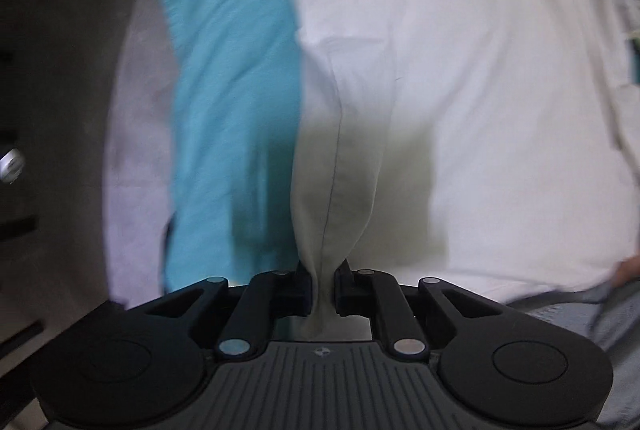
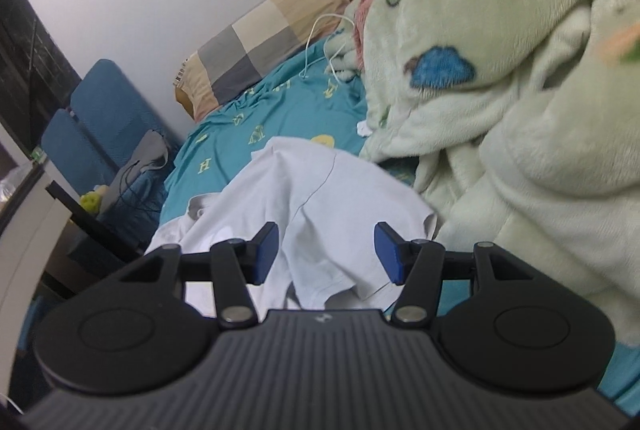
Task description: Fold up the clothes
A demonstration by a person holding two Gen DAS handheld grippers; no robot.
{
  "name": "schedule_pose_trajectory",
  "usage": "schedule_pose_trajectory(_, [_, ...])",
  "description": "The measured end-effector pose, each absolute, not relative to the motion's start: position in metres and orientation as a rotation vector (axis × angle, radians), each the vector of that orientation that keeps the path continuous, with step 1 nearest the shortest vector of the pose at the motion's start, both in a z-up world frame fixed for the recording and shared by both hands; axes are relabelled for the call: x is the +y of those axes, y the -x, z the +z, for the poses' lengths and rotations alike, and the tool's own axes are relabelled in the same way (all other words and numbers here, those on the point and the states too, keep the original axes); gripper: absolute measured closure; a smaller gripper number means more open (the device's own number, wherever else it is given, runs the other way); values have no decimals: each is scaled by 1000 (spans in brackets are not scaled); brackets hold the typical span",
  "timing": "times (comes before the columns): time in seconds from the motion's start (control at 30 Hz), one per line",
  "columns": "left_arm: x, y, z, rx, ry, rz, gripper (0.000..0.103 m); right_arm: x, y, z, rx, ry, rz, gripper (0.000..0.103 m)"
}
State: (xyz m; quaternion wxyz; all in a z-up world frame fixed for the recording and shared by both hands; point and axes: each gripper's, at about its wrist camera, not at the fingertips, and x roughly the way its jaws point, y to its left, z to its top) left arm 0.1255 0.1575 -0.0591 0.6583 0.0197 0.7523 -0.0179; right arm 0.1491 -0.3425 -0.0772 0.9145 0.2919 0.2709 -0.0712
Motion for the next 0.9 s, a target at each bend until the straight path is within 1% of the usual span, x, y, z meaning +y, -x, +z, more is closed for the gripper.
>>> schedule_pose_trajectory(0.07, [170,-127,-51,1728,-48,-4,92,-347,-150,-76,560,-600,-147,46])
schedule_pose_trajectory(0.1, [168,-127,-45,1712,-63,-7,91,-349,-150,-77,565,-605,-145,46])
schedule_pose_trajectory(0.17, [164,-129,-30,1672,-76,-18,84,-354,-150,-77,577,-619,-143,46])
schedule_pose_trajectory(0.23, [157,-131,-13,1616,-86,-31,68,-359,-149,-78,590,-635,-141,46])
schedule_pose_trajectory(0.27, [157,-132,-1,1581,-86,-32,63,-361,-149,-79,596,-642,-140,46])
schedule_pose_trajectory(0.3, [157,-132,11,1545,-87,-32,54,-364,-148,-79,602,-650,-139,46])
schedule_pose_trajectory(0.33, [156,-134,23,1506,-83,-36,49,-366,-148,-80,608,-657,-138,46])
schedule_pose_trajectory(0.37, [152,-138,36,1454,-62,-51,47,-369,-148,-80,614,-665,-137,46])
schedule_pose_trajectory(0.43, [145,-147,63,1344,-21,-77,33,-377,-146,-82,617,-721,-130,46])
schedule_pose_trajectory(0.47, [141,-151,77,1267,-2,-80,25,-382,-146,-84,620,-750,-129,47])
schedule_pose_trajectory(0.53, [119,-156,95,1130,-5,-66,16,-391,-146,-89,627,-809,-131,47])
schedule_pose_trajectory(0.63, [81,-162,113,952,-2,-48,15,-400,-146,-95,639,-871,-128,47])
schedule_pose_trajectory(0.7, [54,-163,111,902,84,-93,15,-401,-146,-97,652,-880,-105,47])
schedule_pose_trajectory(0.8, [10,-163,95,828,69,-200,14,-403,-148,-102,682,-879,-96,47])
schedule_pose_trajectory(0.83, [-1,-159,88,795,56,-195,12,-403,-149,-105,692,-874,-106,47])
schedule_pose_trajectory(0.9, [-16,-158,77,747,28,-185,12,-402,-153,-111,714,-863,-134,47])
